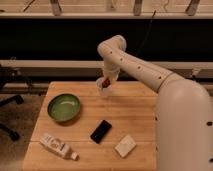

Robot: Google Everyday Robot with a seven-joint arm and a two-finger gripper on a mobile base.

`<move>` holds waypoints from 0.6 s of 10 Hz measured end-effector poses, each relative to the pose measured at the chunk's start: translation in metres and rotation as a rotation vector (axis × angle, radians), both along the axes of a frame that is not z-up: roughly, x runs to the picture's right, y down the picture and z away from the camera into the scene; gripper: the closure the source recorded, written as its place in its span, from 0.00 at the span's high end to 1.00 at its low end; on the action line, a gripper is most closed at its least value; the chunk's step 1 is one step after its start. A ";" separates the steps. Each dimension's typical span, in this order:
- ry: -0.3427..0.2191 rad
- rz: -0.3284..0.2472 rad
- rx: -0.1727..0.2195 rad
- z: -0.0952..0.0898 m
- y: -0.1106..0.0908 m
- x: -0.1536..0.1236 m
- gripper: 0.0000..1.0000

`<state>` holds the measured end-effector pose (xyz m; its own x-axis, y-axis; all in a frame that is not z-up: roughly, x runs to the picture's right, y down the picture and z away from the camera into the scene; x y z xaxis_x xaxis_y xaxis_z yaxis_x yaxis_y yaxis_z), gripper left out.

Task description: Place the pepper in the ceramic cup

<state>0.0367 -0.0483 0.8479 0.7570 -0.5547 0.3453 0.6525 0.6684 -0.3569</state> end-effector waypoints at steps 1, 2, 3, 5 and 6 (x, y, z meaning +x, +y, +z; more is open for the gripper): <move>-0.010 0.007 0.006 0.002 -0.007 0.001 0.48; -0.024 0.014 0.010 0.002 -0.011 -0.002 0.38; -0.038 0.020 0.016 0.003 -0.015 -0.007 0.28; -0.064 0.025 0.024 0.004 -0.021 -0.016 0.08; -0.078 0.023 0.024 0.005 -0.021 -0.020 0.02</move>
